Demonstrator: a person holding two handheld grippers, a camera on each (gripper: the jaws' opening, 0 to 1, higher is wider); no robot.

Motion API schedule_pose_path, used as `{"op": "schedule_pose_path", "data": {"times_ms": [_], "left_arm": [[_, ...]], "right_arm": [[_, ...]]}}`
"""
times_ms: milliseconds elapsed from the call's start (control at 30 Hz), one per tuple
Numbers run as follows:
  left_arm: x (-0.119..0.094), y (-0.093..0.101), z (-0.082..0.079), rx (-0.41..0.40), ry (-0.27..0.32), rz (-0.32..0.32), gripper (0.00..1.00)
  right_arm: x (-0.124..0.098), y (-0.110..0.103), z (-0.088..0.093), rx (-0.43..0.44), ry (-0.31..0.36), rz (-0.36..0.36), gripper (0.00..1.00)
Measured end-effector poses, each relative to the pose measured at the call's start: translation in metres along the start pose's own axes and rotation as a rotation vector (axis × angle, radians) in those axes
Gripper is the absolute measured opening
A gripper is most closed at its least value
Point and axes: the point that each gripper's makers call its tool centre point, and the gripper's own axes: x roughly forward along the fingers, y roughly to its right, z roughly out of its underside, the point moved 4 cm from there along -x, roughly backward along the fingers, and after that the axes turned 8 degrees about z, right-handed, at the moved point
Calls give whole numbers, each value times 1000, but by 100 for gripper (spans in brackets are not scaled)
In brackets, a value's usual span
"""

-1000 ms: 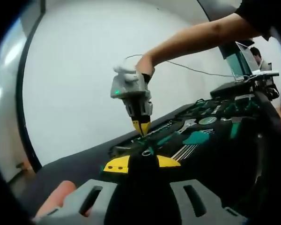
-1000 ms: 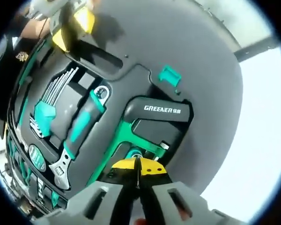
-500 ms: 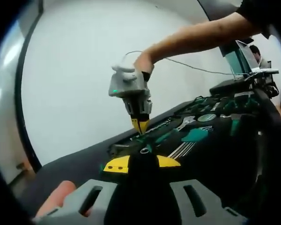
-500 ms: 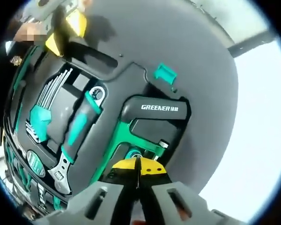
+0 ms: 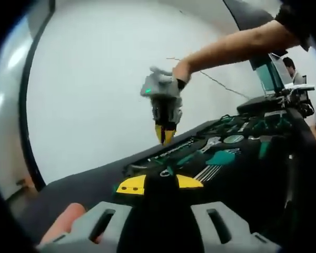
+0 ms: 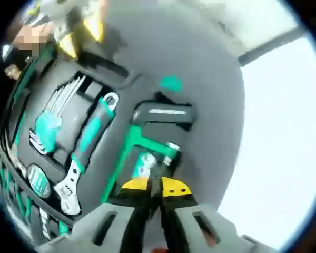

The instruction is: Pick up the tools and put them into their designated positions in the toolbox.

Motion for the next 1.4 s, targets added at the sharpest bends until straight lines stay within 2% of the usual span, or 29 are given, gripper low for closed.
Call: {"op": "schedule_pose_path", "data": {"times_ms": [33,67,100,133,200,267,333,433,500,567,633,667,800,867,900,967,1033,1067,1100,1133,1167,1200,1233,1267,1300,1333,1367,1400], "left_arm": [[-1,-4,1,-7,4,-8,15],[-2,-6,1,-11,4,-13,15],[0,-4,0,-17,6,-20,15],[0,-3,-1,-21,10,-22,15],[-1,-5,-1,-27,16,-26,15],[-1,-7,-1,-23,12,-33,15],[0,-9,0,-24,8,-41,15],[-1,-12,0,-28,13,-55,15],[-2,-15,-1,-38,24,-63,15],[-1,-18,1,-43,19,-66,15],[0,-17,5,-36,-2,-63,15],[1,-17,6,-32,-7,-60,15],[3,-16,9,-16,-29,-58,15],[3,-17,9,-8,-29,-60,15],[2,-18,8,-10,-25,-64,15],[2,-19,8,-17,-23,-72,15],[1,-19,7,-23,-20,-77,15],[1,-19,5,-35,-4,-70,15],[1,-15,0,-60,22,-45,15],[1,-13,-9,-84,86,-21,16],[-1,-12,-14,-93,134,-16,16],[-3,-7,-19,-92,157,-14,16],[-6,-5,-18,-82,133,-20,16],[-6,-5,-19,-86,134,-20,16],[-7,-4,-19,-110,142,-19,17],[-7,-5,-19,-113,143,-22,17],[-7,-2,-20,-112,139,-28,17],[-7,-2,-19,-114,132,-32,17]], "right_arm": [[-11,3,4,-4,31,5,5],[-28,8,9,20,74,41,6],[-43,6,14,49,88,69,7],[-62,1,22,97,132,93,8],[-90,-8,35,124,143,129,11],[-120,-20,46,124,174,170,12],[-154,-37,59,199,215,218,12],[-202,-69,87,246,226,294,13],[-230,-94,104,250,210,325,14],[-261,-116,123,233,167,354,15],[-289,-129,135,227,144,377,16],[-311,-137,142,227,127,396,16],[-380,-149,166,232,43,523,16],[-398,-156,176,243,2,579,16],[-407,-163,180,292,6,617,16],[-413,-173,182,359,17,679,18],[-419,-181,189,418,9,828,21],[-423,-185,195,444,-4,938,21],[-424,-189,198,462,-10,993,20],[-424,-197,204,524,-4,1081,20],[-422,-203,210,591,8,1135,19],[-414,-215,216,672,38,1155,19],[-407,-220,222,755,93,1177,19],[-398,-226,227,857,155,1187,19],[-380,-236,231,982,243,1155,20],[-369,-241,234,1064,306,1147,21],[-352,-247,238,1202,395,1120,23],[-340,-250,235,1231,447,1070,23]]}}
